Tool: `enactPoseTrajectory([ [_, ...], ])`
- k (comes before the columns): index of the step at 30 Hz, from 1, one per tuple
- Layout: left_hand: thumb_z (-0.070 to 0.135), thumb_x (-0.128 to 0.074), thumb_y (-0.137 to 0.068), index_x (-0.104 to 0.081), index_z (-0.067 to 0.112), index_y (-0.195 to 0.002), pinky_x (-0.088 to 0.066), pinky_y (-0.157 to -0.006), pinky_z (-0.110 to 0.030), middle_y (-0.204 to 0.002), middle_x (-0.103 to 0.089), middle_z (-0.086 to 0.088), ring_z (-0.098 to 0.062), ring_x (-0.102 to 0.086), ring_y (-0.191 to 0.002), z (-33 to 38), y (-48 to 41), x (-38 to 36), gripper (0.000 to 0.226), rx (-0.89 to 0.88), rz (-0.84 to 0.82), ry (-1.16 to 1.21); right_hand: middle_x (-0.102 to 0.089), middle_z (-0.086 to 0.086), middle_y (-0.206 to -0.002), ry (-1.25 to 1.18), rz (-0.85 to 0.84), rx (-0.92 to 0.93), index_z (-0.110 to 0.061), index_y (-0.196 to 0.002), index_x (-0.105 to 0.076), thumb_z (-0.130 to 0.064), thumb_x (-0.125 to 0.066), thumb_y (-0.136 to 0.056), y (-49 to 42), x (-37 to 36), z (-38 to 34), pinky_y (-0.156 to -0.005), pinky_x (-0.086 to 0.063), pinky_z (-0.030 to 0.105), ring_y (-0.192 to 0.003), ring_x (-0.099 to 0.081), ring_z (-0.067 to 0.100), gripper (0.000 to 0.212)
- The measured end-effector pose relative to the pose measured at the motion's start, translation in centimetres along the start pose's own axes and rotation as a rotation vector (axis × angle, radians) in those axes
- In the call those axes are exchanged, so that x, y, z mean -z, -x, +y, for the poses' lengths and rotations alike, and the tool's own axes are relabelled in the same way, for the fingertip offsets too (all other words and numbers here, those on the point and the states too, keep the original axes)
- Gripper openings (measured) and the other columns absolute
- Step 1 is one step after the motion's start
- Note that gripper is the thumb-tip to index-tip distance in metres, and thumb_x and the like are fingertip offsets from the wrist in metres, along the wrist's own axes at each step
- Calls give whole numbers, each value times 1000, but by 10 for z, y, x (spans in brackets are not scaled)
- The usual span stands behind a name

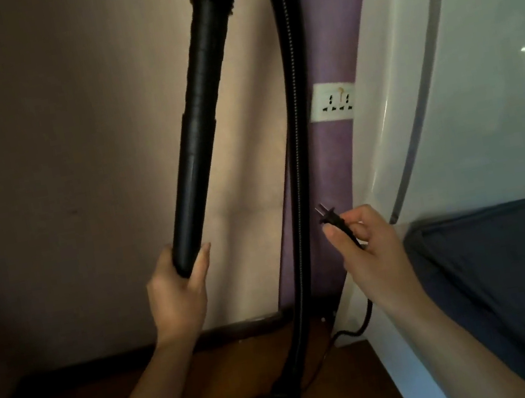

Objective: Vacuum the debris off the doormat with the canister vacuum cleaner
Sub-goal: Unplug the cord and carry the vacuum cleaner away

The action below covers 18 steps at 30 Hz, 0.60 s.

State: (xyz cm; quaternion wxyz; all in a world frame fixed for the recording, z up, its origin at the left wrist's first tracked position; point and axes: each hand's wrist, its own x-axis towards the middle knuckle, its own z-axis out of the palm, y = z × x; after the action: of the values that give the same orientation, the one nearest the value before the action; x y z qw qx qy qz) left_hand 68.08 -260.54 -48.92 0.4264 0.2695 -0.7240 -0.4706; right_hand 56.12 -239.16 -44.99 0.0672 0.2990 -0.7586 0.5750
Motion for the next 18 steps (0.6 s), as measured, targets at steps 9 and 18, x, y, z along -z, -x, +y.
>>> enactPoseTrajectory([
  [9, 35, -69, -91, -56, 20, -106, -57, -70, -32, -92, -66, -6, -13, -64, -79, -1, -2, 35, 25, 33, -88, 41, -68, -19, -73, -116, -417, -142, -19, -106, -62, -23, -62, -98, 97, -44, 26, -59, -42, 11, -62, -61, -4, 9],
  [18, 23, -64, -96, -54, 13, -106, -55, -59, -23, -78, -64, -4, -12, -65, -60, 2, 11, 59, 18, -15, -7, 73, -68, -10, -95, 72, -539, -404, -20, -112, -63, -32, -65, -97, 189, -98, 114, -75, -50, 25, -87, -65, 3, 19],
])
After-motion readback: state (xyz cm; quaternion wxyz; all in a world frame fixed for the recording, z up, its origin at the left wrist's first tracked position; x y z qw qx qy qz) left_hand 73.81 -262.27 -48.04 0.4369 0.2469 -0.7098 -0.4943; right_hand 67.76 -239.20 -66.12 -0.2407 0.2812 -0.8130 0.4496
